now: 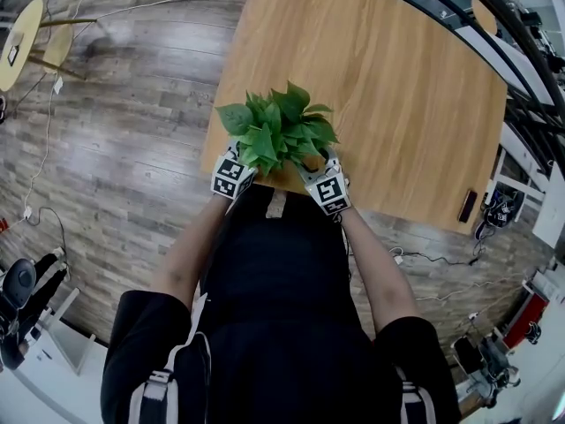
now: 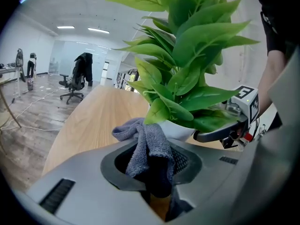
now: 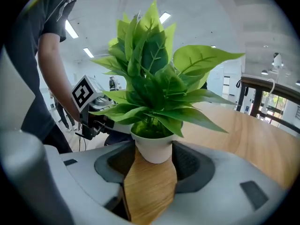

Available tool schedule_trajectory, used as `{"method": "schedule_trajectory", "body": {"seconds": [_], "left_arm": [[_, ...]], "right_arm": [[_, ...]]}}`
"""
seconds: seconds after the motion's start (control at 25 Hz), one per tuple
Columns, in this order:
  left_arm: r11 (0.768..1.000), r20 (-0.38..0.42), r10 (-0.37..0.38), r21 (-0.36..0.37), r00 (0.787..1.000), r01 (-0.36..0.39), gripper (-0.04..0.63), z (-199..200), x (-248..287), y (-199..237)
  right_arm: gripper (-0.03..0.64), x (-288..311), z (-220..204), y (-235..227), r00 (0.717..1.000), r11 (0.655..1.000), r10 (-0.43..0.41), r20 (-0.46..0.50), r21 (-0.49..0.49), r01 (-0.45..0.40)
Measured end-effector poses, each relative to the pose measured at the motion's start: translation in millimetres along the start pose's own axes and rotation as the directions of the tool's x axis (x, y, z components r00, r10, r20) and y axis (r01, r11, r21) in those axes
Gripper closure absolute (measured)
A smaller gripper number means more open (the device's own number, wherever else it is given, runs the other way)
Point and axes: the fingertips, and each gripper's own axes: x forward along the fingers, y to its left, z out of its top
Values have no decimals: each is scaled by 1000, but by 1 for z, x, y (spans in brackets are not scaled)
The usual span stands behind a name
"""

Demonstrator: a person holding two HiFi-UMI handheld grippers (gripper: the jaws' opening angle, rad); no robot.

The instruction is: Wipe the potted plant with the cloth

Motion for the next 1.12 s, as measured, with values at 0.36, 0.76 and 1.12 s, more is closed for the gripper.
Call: {"method": "schedule_trajectory", "body": {"seconds": [0.36,0.76,1.12], "left_arm": [[998,-12,-50,27,999,50,469,-9,-6,-18],[1000,11,-7,3,1000,7,469,-8,-11,-2],[999,-5,-28,40,1000,28,469,1,-4,2]], "right_arm": [[387,3,-2,-1,998,998,-57,-15,26,58],[387,-9,-8,25,1000,995,10,-21,-96,-12],[385,0,7,-2,999,994,-41,2,-104,41]]}}
